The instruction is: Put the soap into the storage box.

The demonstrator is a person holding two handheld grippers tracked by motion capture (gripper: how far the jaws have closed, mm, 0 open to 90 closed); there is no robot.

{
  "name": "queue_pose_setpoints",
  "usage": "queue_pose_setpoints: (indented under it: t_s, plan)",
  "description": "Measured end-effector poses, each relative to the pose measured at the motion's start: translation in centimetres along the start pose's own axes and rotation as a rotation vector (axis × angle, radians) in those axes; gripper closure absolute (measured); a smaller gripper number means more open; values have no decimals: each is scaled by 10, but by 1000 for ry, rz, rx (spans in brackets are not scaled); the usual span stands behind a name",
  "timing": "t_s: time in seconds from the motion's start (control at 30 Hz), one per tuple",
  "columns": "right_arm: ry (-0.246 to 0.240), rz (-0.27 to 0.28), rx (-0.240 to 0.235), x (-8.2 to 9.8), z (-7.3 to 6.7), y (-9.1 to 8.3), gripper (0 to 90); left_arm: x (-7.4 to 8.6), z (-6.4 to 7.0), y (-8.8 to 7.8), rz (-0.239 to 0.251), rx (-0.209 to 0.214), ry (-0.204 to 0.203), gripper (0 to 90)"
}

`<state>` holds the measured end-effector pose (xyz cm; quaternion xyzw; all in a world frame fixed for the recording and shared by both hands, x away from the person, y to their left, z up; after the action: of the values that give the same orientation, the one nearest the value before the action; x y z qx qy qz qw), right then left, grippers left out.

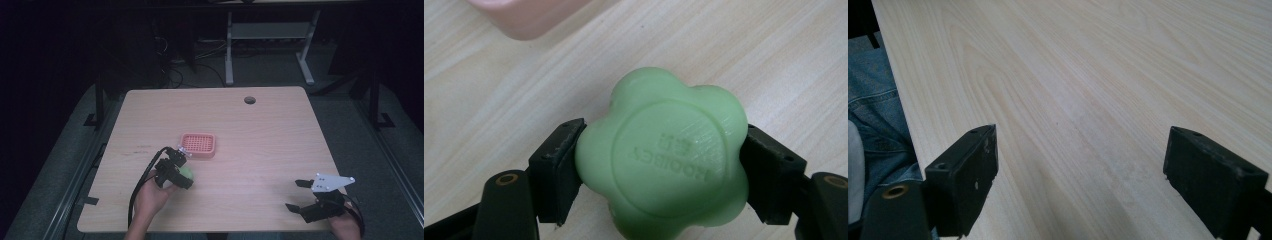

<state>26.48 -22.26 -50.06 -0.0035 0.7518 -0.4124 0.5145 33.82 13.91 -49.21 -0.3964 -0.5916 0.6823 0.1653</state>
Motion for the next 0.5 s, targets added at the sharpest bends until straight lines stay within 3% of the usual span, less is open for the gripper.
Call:
queue_pose_setpoints:
  t_s: [0.5]
  plan:
    - [6,0,1,0,0,0,138,-19,-14,-8,19,6,-8,267]
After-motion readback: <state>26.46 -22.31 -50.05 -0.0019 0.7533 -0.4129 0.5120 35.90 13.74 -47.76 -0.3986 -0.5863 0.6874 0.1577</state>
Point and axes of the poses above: each handheld gripper's, and its own axes: y roughly forward along the jaws, x roughly out of its underside, z roughly to its right, the point moved 8 cm from there along y, roughly forward along the jaws, and after that the axes turned 6 degrees about y, right-handed, at the moved point
